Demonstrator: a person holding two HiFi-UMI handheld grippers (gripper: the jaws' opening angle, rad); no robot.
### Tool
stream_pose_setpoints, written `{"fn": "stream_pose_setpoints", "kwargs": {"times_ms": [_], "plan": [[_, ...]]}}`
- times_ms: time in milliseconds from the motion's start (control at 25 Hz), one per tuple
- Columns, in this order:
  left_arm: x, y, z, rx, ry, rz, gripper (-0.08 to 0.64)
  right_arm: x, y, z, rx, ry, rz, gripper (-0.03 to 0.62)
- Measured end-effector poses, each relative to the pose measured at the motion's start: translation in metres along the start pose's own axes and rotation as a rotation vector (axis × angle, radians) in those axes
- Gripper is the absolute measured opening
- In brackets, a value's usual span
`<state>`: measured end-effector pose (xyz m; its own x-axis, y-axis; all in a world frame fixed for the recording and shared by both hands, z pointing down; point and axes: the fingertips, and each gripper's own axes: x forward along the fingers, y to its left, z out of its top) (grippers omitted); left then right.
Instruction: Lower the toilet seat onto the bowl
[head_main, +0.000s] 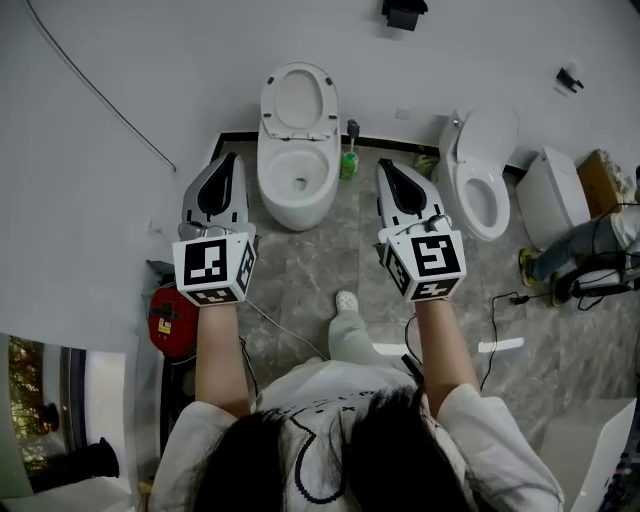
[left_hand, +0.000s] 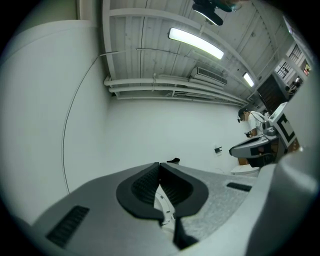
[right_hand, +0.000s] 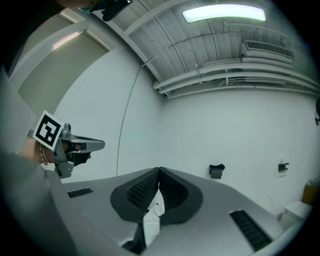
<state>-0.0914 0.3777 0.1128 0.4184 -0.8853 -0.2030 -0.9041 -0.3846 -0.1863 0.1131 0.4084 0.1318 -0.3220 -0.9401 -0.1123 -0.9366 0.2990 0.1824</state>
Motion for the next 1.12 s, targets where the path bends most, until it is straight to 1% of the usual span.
{"fn": "stream_pose_setpoints", "kwargs": {"times_ms": [200, 320, 440, 640, 840, 960, 1120], "plan": [[0.042, -0.003, -0.009, 0.008, 0.006, 0.012, 0.009, 0.039, -0.026, -0.009, 0.004, -0.011, 0.038, 0.028], [0.073, 0.000, -0.021, -0.006, 0.021, 0.029, 0.009, 0.067, -0.043, -0.023, 0.005, 0.003, 0.059, 0.028], [0.110, 0.000, -0.034, -0.019, 0.033, 0.038, 0.009, 0.096, -0.065, -0.038, 0.014, 0.012, 0.077, 0.028], [0.176, -0.005, -0.058, -0.017, 0.069, 0.043, 0.009, 0.151, -0.102, -0.063, 0.023, 0.032, 0.108, 0.028], [0.229, 0.001, -0.074, -0.026, 0.087, 0.079, 0.009, 0.202, -0.130, -0.081, 0.008, 0.051, 0.158, 0.028], [0.256, 0.003, -0.082, -0.030, 0.095, 0.100, 0.009, 0.228, -0.143, -0.091, 0.006, 0.068, 0.184, 0.028], [0.276, 0.004, -0.092, -0.022, 0.105, 0.114, 0.009, 0.253, -0.155, -0.103, 0.007, 0.074, 0.205, 0.028]]}}
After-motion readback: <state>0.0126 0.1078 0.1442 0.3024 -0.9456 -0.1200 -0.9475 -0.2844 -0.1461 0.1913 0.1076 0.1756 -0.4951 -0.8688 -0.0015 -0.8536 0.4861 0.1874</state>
